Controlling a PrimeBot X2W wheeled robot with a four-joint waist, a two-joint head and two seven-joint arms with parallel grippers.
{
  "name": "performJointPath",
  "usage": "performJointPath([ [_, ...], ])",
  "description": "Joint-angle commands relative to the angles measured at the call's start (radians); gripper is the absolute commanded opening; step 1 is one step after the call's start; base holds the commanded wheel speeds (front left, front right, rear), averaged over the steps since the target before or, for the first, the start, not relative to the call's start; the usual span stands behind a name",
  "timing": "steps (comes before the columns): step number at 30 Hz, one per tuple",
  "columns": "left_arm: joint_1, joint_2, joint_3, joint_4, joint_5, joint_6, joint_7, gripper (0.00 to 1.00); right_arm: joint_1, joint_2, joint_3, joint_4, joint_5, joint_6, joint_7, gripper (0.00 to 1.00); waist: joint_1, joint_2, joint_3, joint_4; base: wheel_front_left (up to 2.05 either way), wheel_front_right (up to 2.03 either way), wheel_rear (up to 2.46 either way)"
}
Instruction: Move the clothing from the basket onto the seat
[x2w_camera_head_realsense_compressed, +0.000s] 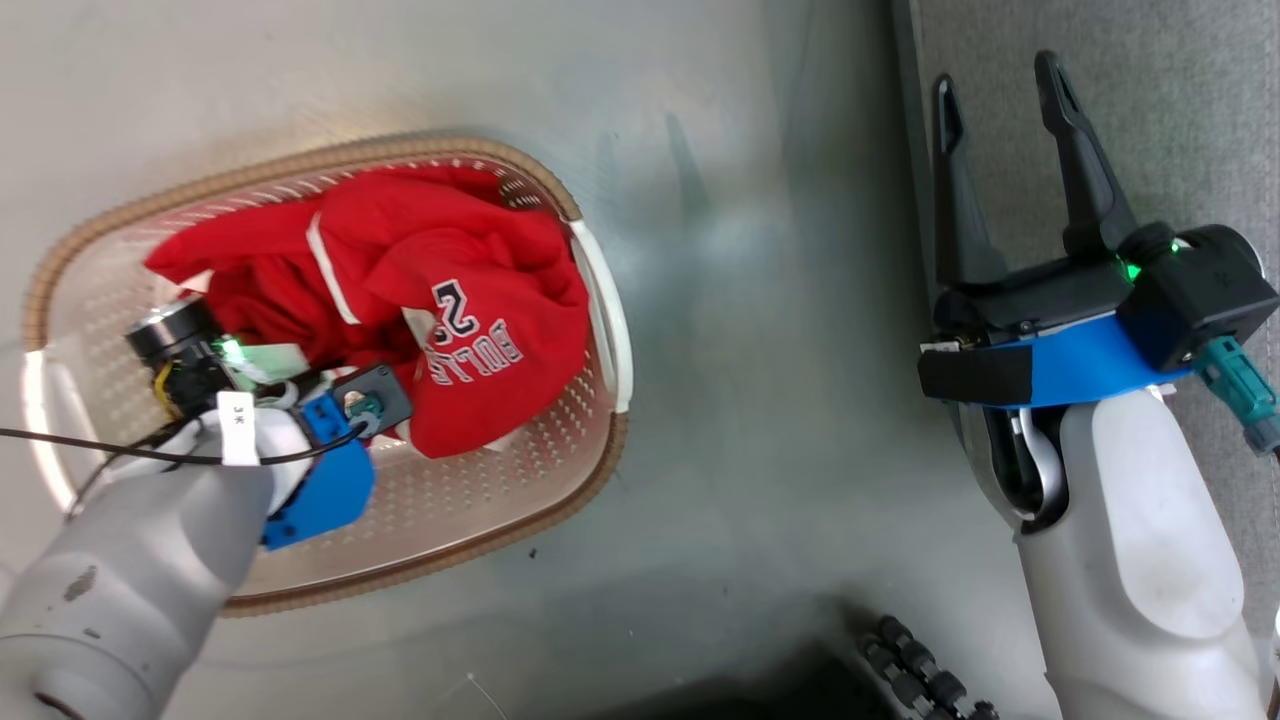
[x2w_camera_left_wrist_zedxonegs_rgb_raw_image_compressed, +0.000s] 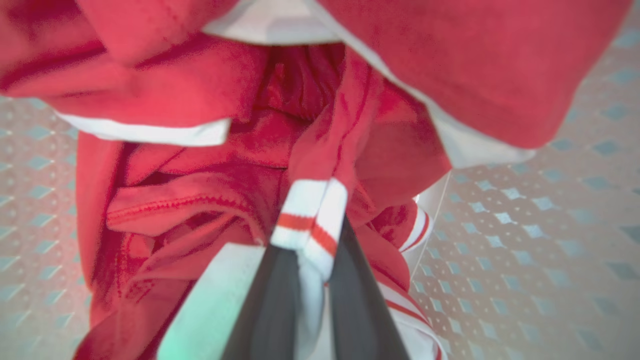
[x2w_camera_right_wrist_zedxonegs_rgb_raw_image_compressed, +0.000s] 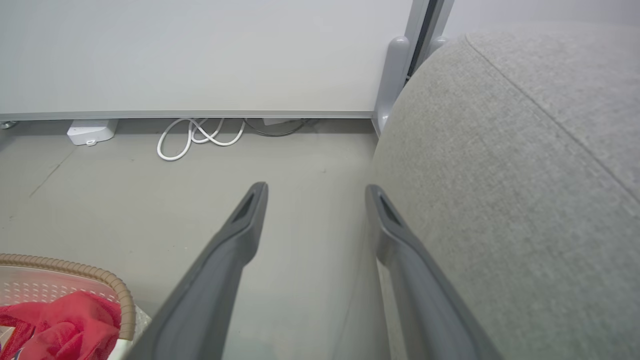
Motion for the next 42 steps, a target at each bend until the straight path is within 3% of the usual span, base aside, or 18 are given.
performJointPath([
  [1, 0.005, -0.003, -0.001, -0.006, -0.021, 0.001, -0.011, 0.0, 0.017, -0.001, -0.004, 0.004, -0.006, -0.001, -0.005, 1.0, 0.0, 0.0, -0.029, 0.019, 0.0, 0.0, 0.0],
  [11, 0.051, -0.081, 0.008, -0.054, -0.195, 0.001, -0.099, 0.0, 0.096, -0.001, -0.033, 0.04, -0.036, -0.001, -0.005, 1.0, 0.0, 0.0, -0.217, 0.111, 0.0, 0.0, 0.0],
  [20, 0.096, -0.096, 0.088, -0.176, -0.289, 0.016, -0.115, 0.0, 0.169, -0.002, -0.034, 0.074, -0.053, -0.001, -0.005, 1.0, 0.0, 0.0, -0.411, 0.177, 0.0, 0.0, 0.0],
  [30, 0.179, -0.066, 0.256, -0.439, -0.303, 0.076, -0.114, 0.0, 0.244, -0.002, -0.051, 0.103, -0.058, -0.001, -0.005, 1.0, 0.0, 0.0, -0.582, 0.217, 0.0, 0.0, 0.0],
  [42, 0.213, -0.078, 0.394, -0.63, -0.268, 0.096, -0.114, 0.0, 0.328, -0.002, -0.058, 0.121, -0.04, -0.001, -0.005, 1.0, 0.0, 0.0, -0.742, 0.226, 0.0, 0.0, 0.0],
])
